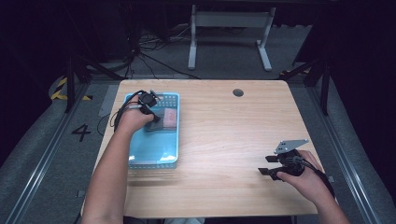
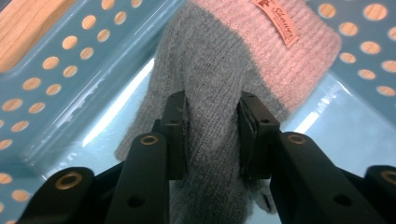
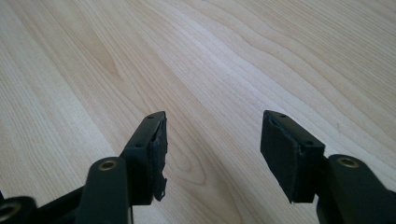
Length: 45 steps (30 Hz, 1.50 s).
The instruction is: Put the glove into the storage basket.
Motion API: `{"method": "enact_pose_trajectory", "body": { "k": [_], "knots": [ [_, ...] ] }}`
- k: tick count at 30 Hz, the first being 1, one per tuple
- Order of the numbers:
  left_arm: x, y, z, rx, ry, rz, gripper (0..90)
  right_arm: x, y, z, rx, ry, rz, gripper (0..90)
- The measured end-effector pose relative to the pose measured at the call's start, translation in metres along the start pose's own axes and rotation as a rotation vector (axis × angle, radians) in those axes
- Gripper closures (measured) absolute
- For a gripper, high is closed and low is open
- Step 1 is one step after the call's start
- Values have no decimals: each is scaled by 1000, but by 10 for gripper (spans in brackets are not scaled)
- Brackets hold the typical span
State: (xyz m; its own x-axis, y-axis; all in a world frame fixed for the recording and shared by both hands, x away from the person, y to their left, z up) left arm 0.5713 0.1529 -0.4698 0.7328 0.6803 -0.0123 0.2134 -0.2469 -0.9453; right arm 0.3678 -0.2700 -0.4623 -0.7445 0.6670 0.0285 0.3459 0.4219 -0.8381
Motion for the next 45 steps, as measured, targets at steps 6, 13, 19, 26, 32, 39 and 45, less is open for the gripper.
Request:
{"method": "enact_pose_trajectory", "body": {
  "k": [6,13,19,26,32,39,45],
  "knots": [
    [3,4,0,6,-19,-34,568,-2,-3,1,-8,5,4,415],
    [5,5,0,-34,-42,-55,476,-5,-4,0,-16,10,1,409],
    [-3,-12,-2,-125,-60,-50,471,-7,-4,-7,-25,0,-2,407],
    [-26,-41,-3,-218,-68,-39,483,-14,4,-16,-26,-6,-15,411],
    [-60,-69,0,-287,-62,5,497,-22,10,-25,-29,-7,-24,423],
    [-105,-100,10,-344,-28,69,491,-31,16,-37,-35,-12,-38,433],
    [-141,-113,22,-359,-23,89,485,-37,22,-38,-22,-1,-49,445]
  ]
}}
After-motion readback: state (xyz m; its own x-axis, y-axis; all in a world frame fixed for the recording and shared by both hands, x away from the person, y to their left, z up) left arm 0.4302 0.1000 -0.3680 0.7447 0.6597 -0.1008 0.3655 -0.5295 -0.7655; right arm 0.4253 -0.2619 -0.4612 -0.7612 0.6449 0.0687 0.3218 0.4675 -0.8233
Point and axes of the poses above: each handheld gripper's, and its own axes: y roughly forward along the jaws, z roughly out of its underside, x roughly to its left, the point moved 7 cm from there along y, roughly forward along the jaws, and after that the axes turned 4 degrees about x, right-handed, at the moved point
